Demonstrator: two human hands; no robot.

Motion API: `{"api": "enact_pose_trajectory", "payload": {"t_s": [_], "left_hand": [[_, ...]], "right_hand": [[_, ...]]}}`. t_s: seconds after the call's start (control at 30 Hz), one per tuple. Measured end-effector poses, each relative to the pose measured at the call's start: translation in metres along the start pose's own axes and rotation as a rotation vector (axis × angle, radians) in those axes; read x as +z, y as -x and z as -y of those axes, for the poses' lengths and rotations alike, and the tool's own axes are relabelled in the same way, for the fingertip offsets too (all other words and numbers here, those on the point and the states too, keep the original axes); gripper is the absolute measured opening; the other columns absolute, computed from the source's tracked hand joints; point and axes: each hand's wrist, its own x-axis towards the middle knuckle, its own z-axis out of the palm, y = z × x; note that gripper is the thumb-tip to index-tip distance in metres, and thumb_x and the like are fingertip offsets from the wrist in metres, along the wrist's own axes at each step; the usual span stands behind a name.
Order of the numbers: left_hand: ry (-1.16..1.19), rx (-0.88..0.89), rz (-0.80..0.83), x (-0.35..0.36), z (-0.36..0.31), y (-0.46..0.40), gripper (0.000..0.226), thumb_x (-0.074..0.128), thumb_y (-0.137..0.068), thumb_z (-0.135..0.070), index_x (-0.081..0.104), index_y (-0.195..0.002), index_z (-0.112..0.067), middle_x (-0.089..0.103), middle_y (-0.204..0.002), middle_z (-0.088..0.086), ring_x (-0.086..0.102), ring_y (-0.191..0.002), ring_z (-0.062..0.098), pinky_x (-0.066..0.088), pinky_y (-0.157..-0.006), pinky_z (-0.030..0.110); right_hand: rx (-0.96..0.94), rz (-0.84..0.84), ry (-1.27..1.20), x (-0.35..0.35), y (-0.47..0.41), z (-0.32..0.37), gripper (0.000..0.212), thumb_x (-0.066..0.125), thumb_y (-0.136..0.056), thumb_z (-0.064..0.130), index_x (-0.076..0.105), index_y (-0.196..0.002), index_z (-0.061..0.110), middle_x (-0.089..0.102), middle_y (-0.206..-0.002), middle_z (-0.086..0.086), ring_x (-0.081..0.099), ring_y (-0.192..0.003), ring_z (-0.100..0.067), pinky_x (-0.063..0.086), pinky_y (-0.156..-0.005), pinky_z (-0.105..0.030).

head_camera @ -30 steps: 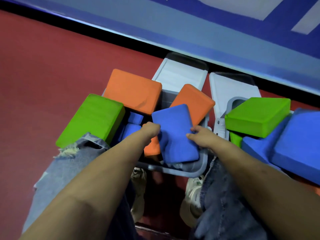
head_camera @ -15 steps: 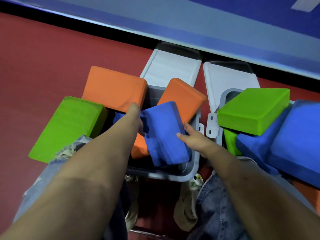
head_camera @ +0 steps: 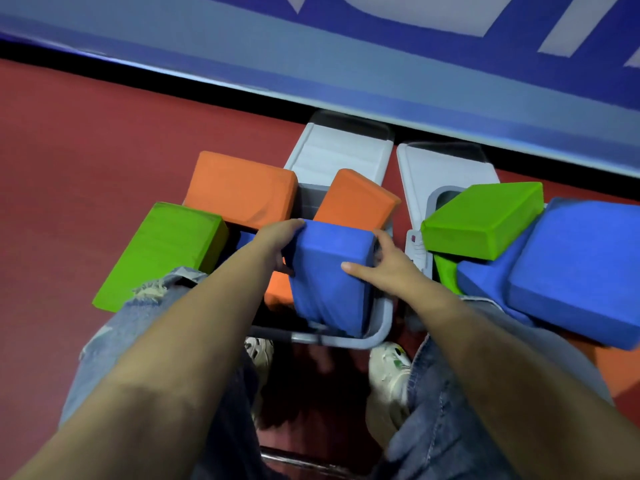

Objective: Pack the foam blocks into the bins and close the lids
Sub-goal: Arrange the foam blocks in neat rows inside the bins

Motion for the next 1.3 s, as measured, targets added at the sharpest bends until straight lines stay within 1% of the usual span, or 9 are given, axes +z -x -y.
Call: {"api": "enact_pose_trajectory", "payload": {"t_s": [0.1, 0.23, 0.37, 0.63, 0.87, 1.0, 1.07, 1.2, 1.3], "left_hand": [[-0.01, 0.07, 0.053, 0.001, -0.004, 0.019, 0.03, 0.059, -0.09, -0.039, 0.055, -0.114, -0.02, 0.053, -0.114, 0.006, 0.051, -0.106, 0.028, 0.051, -0.076, 0.05], [0.05, 0.127, 0.218, -0.001, -0.024, 0.04, 0.032, 0.043, -0.096, -0.046, 0.061, -0.095, -0.02, 0.049, -0.089, 0.003, 0.049, -0.086, 0.021, 0.05, -0.079, 0.048], [0.015, 0.202, 0.299, -0.007, -0.049, 0.051, 0.057, 0.032, -0.096, -0.058, 0.067, -0.104, -0.015, 0.057, -0.11, 0.003, 0.053, -0.101, 0.021, 0.052, -0.072, 0.043], [-0.157, 0.23, 0.357, 0.009, -0.044, 0.033, 0.066, 0.037, -0.089, -0.069, 0.07, -0.107, -0.014, 0.06, -0.123, 0.002, 0.047, -0.122, 0.022, 0.053, -0.071, 0.04], [-0.131, 0.169, 0.39, 0.005, -0.027, 0.004, 0.061, 0.039, -0.092, -0.063, 0.065, -0.11, -0.011, 0.061, -0.113, 0.001, 0.053, -0.109, 0.012, 0.054, -0.077, 0.041], [-0.039, 0.198, 0.16, 0.002, -0.015, -0.022, 0.034, 0.044, -0.097, -0.04, 0.062, -0.096, -0.011, 0.062, -0.095, 0.005, 0.058, -0.091, 0.018, 0.05, -0.073, 0.035], [-0.251, 0.222, -0.078, -0.003, 0.01, -0.04, 0.014, 0.047, -0.092, -0.021, 0.057, -0.09, -0.011, 0.058, -0.091, 0.011, 0.057, -0.085, 0.026, 0.046, -0.069, 0.032], [-0.645, 0.161, -0.257, -0.022, 0.077, -0.068, 0.054, 0.057, -0.088, -0.021, 0.04, -0.137, -0.004, 0.054, -0.13, 0.022, 0.053, -0.119, 0.034, 0.043, -0.094, 0.036], [-0.711, 0.151, -0.242, -0.016, 0.108, -0.076, 0.07, 0.06, -0.088, -0.029, 0.026, -0.147, -0.011, 0.045, -0.138, 0.023, 0.043, -0.129, 0.035, 0.037, -0.103, 0.036]], "right_hand": [[-0.056, -0.082, 0.099, 0.0, 0.013, 0.008, 0.086, 0.085, -0.061, 0.038, 0.033, -0.126, 0.016, 0.042, -0.127, -0.004, 0.047, -0.119, -0.022, 0.044, -0.096, -0.039], [-0.272, -0.15, 0.322, -0.008, 0.037, 0.02, 0.105, 0.08, -0.065, 0.037, 0.015, -0.147, 0.029, 0.031, -0.136, -0.009, 0.044, -0.121, -0.029, 0.043, -0.098, -0.041], [-0.247, -0.142, 0.612, -0.015, 0.052, 0.033, 0.106, 0.071, -0.068, 0.06, 0.005, -0.149, 0.039, 0.031, -0.126, -0.007, 0.051, -0.109, -0.033, 0.044, -0.089, -0.039], [-0.146, 0.003, 0.659, -0.011, 0.058, 0.034, 0.118, 0.069, -0.065, 0.066, -0.016, -0.144, 0.045, 0.027, -0.129, -0.01, 0.052, -0.107, -0.034, 0.048, -0.088, -0.041], [-0.072, 0.078, 0.514, 0.004, 0.045, 0.027, 0.109, 0.07, -0.073, 0.054, -0.011, -0.146, 0.046, 0.026, -0.129, -0.012, 0.055, -0.102, -0.032, 0.048, -0.086, -0.034], [-0.025, 0.055, 0.423, 0.005, 0.033, 0.031, 0.104, 0.065, -0.075, 0.058, -0.007, -0.148, 0.043, 0.03, -0.126, -0.01, 0.056, -0.096, -0.029, 0.044, -0.076, -0.031], [-0.012, 0.045, 0.401, 0.004, 0.028, 0.033, 0.101, 0.063, -0.075, 0.06, -0.005, -0.148, 0.043, 0.03, -0.128, -0.009, 0.054, -0.095, -0.026, 0.044, -0.074, -0.031], [0.0, 0.031, 0.446, 0.002, 0.016, 0.038, 0.098, 0.06, -0.077, 0.063, -0.003, -0.148, 0.041, 0.027, -0.136, -0.011, 0.055, -0.103, -0.028, 0.043, -0.073, -0.031], [0.022, 0.009, 0.47, -0.005, 0.012, 0.041, 0.098, 0.059, -0.076, 0.064, -0.002, -0.148, 0.041, 0.027, -0.135, -0.012, 0.054, -0.108, -0.029, 0.046, -0.081, -0.033]]}}
